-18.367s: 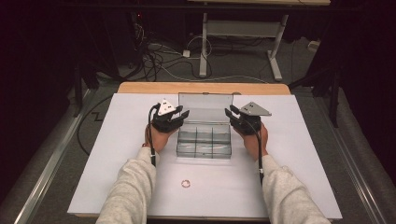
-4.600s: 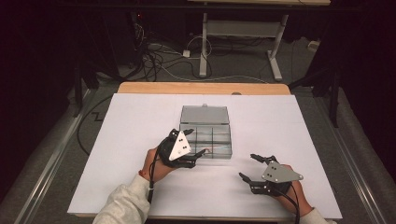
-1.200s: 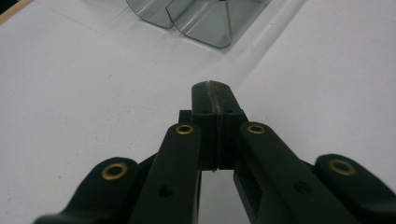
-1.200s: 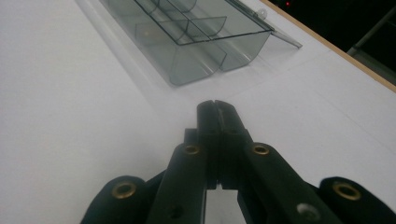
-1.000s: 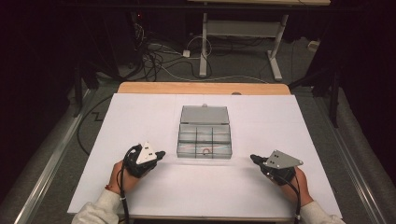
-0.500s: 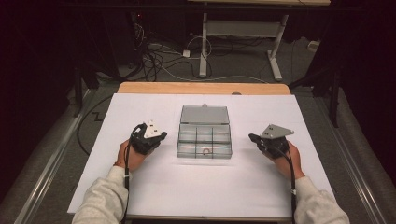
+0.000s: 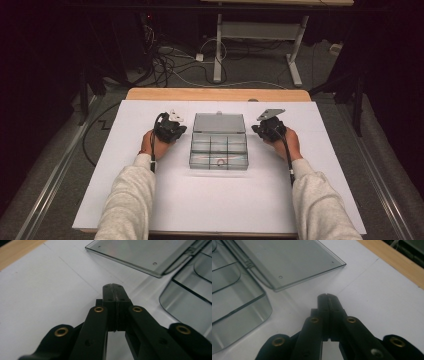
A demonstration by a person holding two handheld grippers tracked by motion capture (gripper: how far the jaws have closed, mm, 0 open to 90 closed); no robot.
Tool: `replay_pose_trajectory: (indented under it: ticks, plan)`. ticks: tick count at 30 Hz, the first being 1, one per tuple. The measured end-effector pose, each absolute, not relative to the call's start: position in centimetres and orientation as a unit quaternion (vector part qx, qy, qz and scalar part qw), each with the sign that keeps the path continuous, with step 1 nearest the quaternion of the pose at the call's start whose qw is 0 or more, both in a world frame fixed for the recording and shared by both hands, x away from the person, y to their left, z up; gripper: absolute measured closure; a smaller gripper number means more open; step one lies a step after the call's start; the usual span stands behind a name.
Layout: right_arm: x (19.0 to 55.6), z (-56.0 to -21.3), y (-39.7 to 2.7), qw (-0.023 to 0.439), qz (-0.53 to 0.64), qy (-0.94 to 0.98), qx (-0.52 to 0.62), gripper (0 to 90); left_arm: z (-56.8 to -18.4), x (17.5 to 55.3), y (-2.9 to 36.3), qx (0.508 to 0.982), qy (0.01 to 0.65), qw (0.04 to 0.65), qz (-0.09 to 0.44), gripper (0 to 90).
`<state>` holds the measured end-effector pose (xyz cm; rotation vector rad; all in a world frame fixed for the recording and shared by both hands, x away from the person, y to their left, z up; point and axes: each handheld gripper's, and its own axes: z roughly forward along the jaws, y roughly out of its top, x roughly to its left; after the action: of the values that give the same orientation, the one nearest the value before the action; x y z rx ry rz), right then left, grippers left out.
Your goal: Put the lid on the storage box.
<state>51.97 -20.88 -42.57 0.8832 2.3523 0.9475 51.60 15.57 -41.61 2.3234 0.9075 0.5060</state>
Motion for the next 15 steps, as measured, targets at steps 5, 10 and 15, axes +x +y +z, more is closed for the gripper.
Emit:
replay_pose_trajectory:
  ticks: [5, 10, 15]
  plan:
    - [53.4, -43.2, -19.8, 0.213, 0.319, 0.864, 0.325, 90.0, -42.4, 52.6, 14.7, 0.874, 0.341, 0.295, 0.18, 87.4]
    - [54.2, -43.4, -18.9, 0.212, 0.315, 0.868, 0.32, 90.0, -42.4, 53.3, 14.2, 0.869, 0.352, 0.306, 0.164, 87.4]
    - [54.6, -43.4, -18.1, 0.21, 0.317, 0.868, 0.321, 90.0, -42.4, 53.5, 13.4, 0.869, 0.354, 0.303, 0.168, 87.3]
